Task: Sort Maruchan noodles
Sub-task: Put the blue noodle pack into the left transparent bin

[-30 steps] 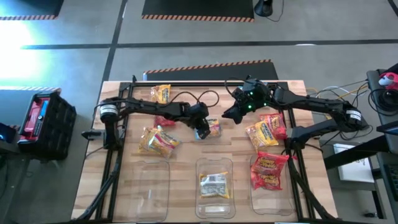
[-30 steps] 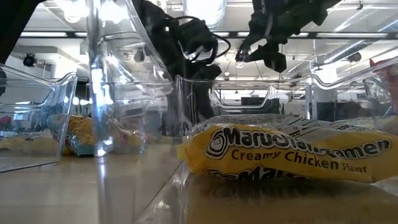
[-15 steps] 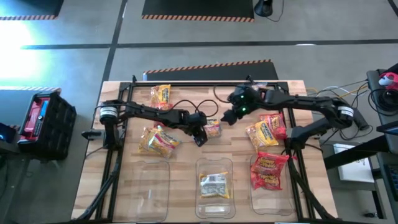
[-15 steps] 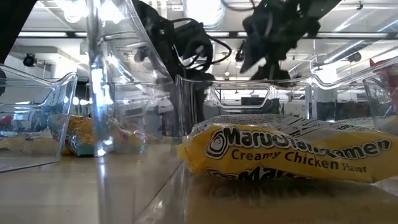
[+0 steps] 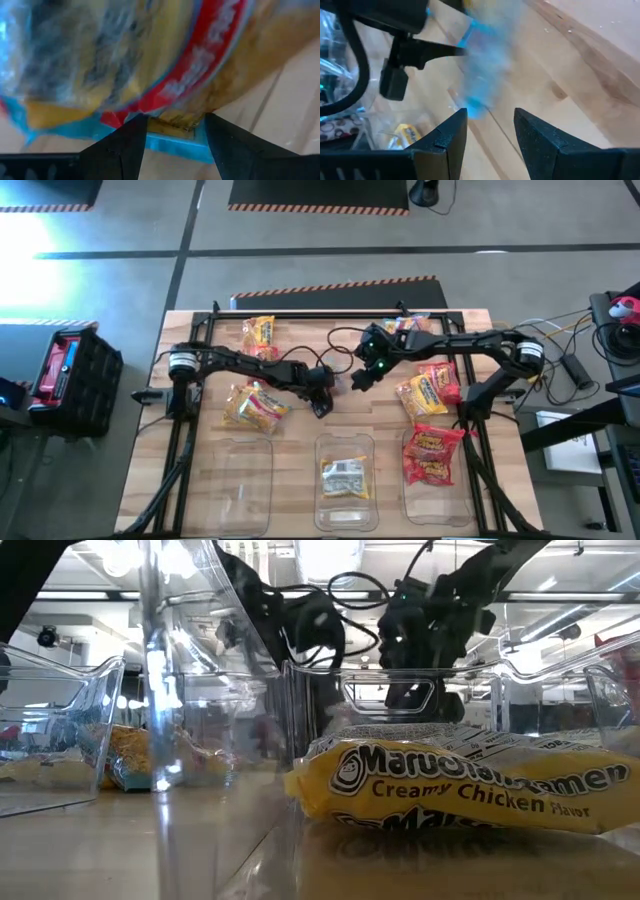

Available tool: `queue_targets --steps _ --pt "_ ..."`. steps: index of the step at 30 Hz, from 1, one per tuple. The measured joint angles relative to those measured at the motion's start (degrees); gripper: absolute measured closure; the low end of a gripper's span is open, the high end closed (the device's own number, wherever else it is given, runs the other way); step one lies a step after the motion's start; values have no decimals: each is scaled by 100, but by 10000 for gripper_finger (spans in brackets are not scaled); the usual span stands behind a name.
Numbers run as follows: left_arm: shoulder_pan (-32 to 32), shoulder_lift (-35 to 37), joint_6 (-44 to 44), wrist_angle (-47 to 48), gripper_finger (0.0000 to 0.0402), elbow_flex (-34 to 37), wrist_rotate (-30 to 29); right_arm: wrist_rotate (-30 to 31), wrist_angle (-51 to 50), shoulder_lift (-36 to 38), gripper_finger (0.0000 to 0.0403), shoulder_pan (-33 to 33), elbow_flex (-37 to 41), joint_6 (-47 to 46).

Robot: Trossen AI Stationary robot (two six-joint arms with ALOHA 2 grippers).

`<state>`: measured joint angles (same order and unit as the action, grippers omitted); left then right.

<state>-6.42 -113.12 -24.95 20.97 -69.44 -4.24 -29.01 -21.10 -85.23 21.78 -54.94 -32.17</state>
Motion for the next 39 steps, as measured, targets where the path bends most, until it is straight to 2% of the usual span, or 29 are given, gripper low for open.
queue_targets --steps 5,17,23,26,29,34,39 --pt "5 -133 -63 -43 222 -9 -43 -257 50 18 250 102 2 151" --pt "-21 -162 -84 -320 258 3 -299 -244 -222 70 250 858 90 724" --pt "-19 -170 -217 -379 265 10 -426 540 -246 70 250 971 27 941" --pt "-22 -174 -343 -399 265 10 -433 584 -215 70 250 961 -31 889" --pt "-22 -174 -365 -409 265 12 -440 342 -215 43 250 951 -53 756" --pt "-22 -177 -455 -458 265 14 -453 -793 180 -178 232 969 -43 279" --pt "-22 -177 -466 -461 265 14 -451 -898 341 -501 200 949 -61 215"
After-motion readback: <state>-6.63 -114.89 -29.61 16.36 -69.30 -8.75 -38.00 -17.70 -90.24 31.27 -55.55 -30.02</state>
